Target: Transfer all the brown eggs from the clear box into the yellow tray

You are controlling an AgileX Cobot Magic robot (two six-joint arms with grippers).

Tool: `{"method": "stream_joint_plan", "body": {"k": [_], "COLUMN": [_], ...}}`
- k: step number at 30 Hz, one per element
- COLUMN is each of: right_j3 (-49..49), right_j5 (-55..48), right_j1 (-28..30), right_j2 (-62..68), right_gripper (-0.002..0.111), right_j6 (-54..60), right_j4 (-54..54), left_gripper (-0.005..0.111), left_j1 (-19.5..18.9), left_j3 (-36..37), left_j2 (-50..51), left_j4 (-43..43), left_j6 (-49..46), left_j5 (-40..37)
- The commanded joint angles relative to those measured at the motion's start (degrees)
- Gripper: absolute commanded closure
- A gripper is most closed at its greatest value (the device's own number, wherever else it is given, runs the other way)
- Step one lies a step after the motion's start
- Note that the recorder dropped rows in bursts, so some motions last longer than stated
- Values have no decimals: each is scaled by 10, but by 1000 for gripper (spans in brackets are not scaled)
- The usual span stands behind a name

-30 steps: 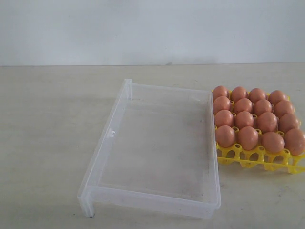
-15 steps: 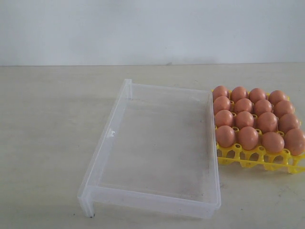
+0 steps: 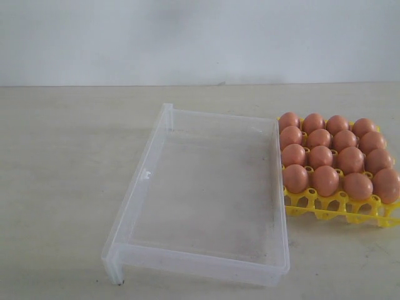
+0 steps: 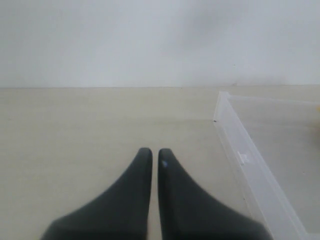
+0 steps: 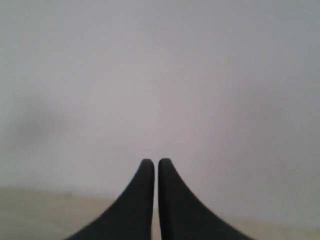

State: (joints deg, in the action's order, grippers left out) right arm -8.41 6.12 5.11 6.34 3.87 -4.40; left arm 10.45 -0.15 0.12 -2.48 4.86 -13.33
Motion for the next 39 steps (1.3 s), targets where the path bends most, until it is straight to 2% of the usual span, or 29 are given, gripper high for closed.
{"method": "stream_joint_plan", "body": {"k": [1, 3, 7, 11, 15, 18, 25, 39], "right_j3": [84, 84, 84, 84, 84, 84, 84, 84], "right_j5": [-20, -145, -243, -250, -268, -274, -289, -283], "right_j1": [-3, -3, -3, -2, 37, 43, 9, 10], "right_j2": [0, 0, 0, -8, -63, -63, -63, -63], "right_gripper": [109, 109, 109, 109, 109, 109, 109, 109], "right_j6": [-4, -9, -52, -70, -6, -12, -70, -68], "right_j4": [54, 65, 92, 104, 70, 86, 83, 78], "left_gripper": [103, 103, 103, 103, 103, 103, 103, 103], "left_j1": [-2, -2, -2, -2, -2, -2, -2, -2], "left_j3": [1, 1, 1, 1, 1, 1, 1, 1], "left_j2": [-1, -1, -1, -1, -1, -1, -1, -1], "left_j4": [1, 1, 1, 1, 1, 1, 1, 1], "left_j6": [-1, -1, -1, -1, -1, -1, -1, -1], "left_j5": [1, 1, 1, 1, 1, 5, 3, 3]}}
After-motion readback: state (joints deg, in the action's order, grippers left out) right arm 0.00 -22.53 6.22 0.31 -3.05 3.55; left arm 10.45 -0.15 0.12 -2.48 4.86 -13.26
